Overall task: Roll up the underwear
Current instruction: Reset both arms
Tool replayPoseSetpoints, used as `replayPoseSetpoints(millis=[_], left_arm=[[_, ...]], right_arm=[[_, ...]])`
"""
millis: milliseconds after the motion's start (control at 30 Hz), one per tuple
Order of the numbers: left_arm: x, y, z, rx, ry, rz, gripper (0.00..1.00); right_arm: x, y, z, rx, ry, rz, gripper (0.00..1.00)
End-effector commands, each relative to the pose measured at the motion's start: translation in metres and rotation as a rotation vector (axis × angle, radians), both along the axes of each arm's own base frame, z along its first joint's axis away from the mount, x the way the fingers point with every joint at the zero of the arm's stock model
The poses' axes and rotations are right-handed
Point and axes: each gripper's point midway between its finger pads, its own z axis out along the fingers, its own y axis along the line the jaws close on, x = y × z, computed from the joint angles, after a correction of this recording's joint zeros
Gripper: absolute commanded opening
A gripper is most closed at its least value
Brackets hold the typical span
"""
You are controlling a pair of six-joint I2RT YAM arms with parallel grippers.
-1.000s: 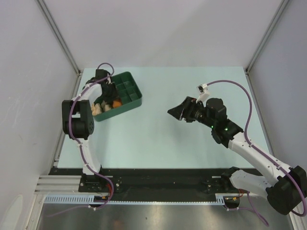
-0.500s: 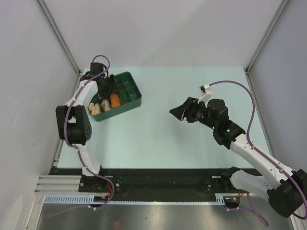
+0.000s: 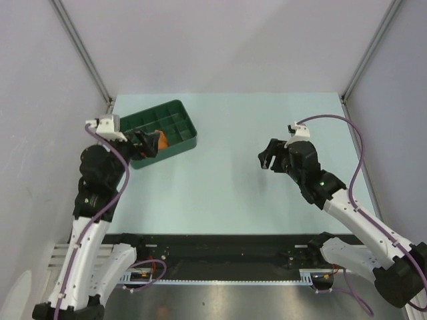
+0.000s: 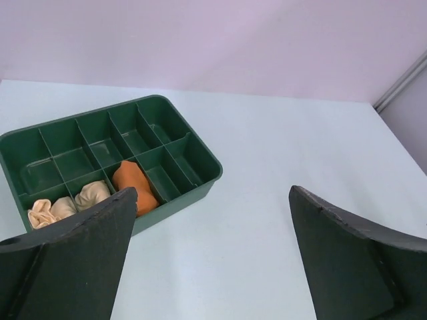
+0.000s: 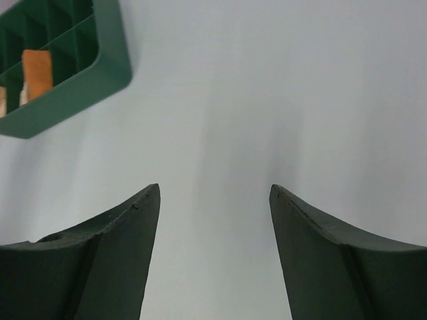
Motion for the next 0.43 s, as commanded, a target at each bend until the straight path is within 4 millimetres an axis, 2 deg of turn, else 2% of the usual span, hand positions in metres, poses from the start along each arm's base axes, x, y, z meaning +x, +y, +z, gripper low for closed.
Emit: replayPoseSetpoints(millis=[0, 67, 200, 400], left_arm=[[-0.010, 0.005, -0.032, -0.005, 0.023, 0.024, 1.00], [-0.015, 0.010, -0.041, -0.012, 0.034, 0.051, 1.00], [-0.019, 0.014, -0.041, -0.023, 0.013, 0.073, 1.00], [-0.016, 0.012, -0.047, -0.024, 0.038, 0.061, 1.00]], right_arm=[[0.002, -0.037, 0.001, -0.130, -0.047, -0.117, 0.71], [0.001, -0.040, 0.002, -0.131, -0.053, -0.131, 0.71], [-0.003, -0.040, -0.006, -0.120, -0.041, -0.127, 0.71], [-0.005, -0.042, -0.010, -0.109, -0.031, -0.141, 0.71]])
